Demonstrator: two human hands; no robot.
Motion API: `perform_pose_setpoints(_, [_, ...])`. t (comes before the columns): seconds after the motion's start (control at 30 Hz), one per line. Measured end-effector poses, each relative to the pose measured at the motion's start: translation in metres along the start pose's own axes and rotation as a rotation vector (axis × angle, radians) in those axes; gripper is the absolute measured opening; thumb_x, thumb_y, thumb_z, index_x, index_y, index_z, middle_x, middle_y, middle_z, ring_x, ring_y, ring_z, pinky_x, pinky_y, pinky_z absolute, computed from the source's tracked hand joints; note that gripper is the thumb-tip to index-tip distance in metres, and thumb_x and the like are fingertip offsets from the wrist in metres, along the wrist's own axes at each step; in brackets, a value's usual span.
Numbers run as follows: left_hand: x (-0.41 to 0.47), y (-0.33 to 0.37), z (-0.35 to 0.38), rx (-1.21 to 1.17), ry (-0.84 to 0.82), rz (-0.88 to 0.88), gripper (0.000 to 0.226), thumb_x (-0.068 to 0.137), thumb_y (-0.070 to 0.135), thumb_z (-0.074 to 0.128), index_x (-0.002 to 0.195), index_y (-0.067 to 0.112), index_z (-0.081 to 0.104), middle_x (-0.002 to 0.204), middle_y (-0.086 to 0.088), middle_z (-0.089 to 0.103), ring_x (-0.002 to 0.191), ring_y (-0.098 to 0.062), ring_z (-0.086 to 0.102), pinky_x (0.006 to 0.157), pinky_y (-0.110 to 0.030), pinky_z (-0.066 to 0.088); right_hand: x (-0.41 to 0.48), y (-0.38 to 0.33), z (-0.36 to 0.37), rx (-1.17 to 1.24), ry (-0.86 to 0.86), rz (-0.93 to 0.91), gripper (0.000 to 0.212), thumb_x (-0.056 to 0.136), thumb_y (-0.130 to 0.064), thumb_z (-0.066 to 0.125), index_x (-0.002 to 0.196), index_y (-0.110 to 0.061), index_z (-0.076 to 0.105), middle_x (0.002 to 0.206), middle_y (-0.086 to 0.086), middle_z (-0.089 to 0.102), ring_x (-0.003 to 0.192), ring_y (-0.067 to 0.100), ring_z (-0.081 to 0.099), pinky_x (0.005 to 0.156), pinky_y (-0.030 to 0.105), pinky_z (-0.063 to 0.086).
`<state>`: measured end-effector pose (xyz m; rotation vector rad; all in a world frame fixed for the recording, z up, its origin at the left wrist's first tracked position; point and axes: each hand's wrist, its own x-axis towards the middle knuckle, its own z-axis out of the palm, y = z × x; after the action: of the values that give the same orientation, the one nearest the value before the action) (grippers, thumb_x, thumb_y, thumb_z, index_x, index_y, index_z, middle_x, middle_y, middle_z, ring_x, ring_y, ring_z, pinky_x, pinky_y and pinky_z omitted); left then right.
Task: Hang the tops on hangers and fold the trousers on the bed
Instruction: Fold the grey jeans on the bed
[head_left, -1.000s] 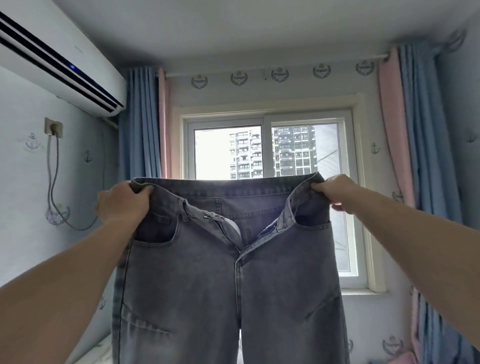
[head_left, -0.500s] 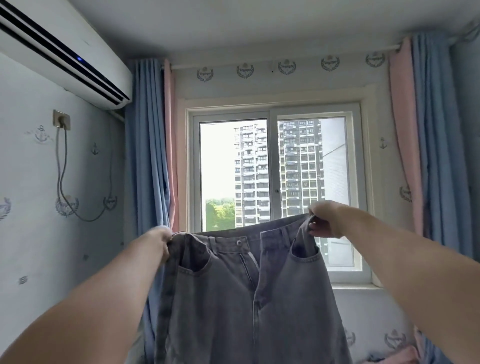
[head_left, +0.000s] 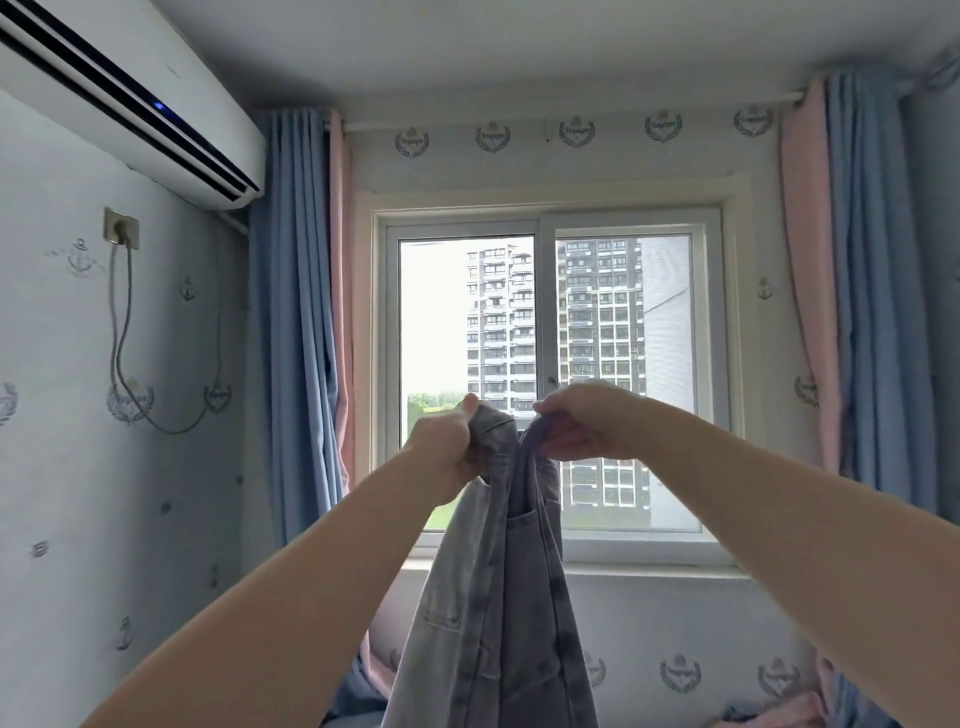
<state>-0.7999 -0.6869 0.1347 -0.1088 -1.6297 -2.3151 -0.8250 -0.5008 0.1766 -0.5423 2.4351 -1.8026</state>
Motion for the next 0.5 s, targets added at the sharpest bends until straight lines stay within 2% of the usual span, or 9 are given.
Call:
perform_pose_setpoints(0.1, [-0.023,0.002,0.01,0.033,-0.09,-0.01,0.035,0.1,0.037,0.061,0.11,0.005,0.069,0.082,-0.011,0.066,0.069,-0.023,0.064,0.066,-0.036,0.056,-0.006,-0.006,0.006,0.0,0.03,-0.035,0.018,0.095,-0.015,0.066,0.089,0.0,0.074,0.089,0.017,0.077,0.072,0.026,0.075,0.053,0.028,0.057])
perform_pose_setpoints(0.17, [-0.035,0.001,0.01,0.116,-0.166,0.007,0.023,0.095,0.027,0.067,0.106,0.008,0.069,0.079,-0.007,0.069,0.068,-0.02,0.066,0.06,-0.03,0.055,-0.008,-0.009,0.01,0.011,0.071,-0.06,0.018,0.093,-0.016,0.067,0.089,0.001,0.074,0.087,0.016,0.077,0.07,0.027,0.074,0.051,0.028,0.056])
perform_pose_setpoints(0.2, [-0.038,-0.002,0.01,0.186,-0.198,0.04,0.025,0.091,0.018,0.071,0.111,0.006,0.065,0.086,-0.008,0.072,0.074,-0.021,0.07,0.062,-0.031,0.057,-0.009,-0.01,0.012,0.024,0.083,-0.08,0.018,0.093,-0.015,0.067,0.085,0.0,0.073,0.083,0.016,0.076,0.066,0.025,0.074,0.05,0.026,0.056])
perform_pose_setpoints(0.27, [-0.038,-0.012,0.01,0.334,-0.206,0.136,0.043,0.081,0.005,0.077,0.12,0.009,0.06,0.103,-0.012,0.075,0.09,-0.025,0.074,0.075,-0.036,0.059,-0.01,-0.013,0.017,0.034,0.097,-0.118,0.018,0.092,-0.014,0.068,0.08,-0.001,0.073,0.079,0.015,0.074,0.057,0.022,0.071,0.046,0.023,0.053])
perform_pose_setpoints(0.37, [-0.035,-0.027,0.012,0.417,-0.16,0.278,0.055,0.074,-0.001,0.081,0.121,0.009,0.057,0.109,-0.013,0.073,0.099,-0.027,0.072,0.088,-0.04,0.06,-0.011,-0.02,0.026,0.015,0.094,-0.161,0.018,0.091,-0.013,0.07,0.079,0.0,0.073,0.075,0.014,0.075,0.057,0.023,0.071,0.044,0.023,0.052])
perform_pose_setpoints(0.43, [-0.03,-0.033,0.012,0.495,-0.089,0.366,0.05,0.072,0.007,0.081,0.116,0.014,0.059,0.103,-0.006,0.074,0.094,-0.021,0.072,0.086,-0.039,0.06,-0.012,-0.024,0.033,0.002,0.085,-0.184,0.018,0.09,-0.014,0.071,0.079,0.0,0.073,0.076,0.014,0.076,0.062,0.024,0.072,0.047,0.025,0.052])
perform_pose_setpoints(0.5, [-0.026,-0.035,0.01,0.581,0.005,0.44,0.033,0.078,0.009,0.075,0.109,0.016,0.063,0.094,-0.001,0.073,0.087,-0.02,0.07,0.082,-0.037,0.059,-0.014,-0.026,0.039,-0.009,0.062,-0.2,0.019,0.09,-0.016,0.071,0.084,0.002,0.074,0.08,0.014,0.077,0.072,0.026,0.075,0.051,0.026,0.053])
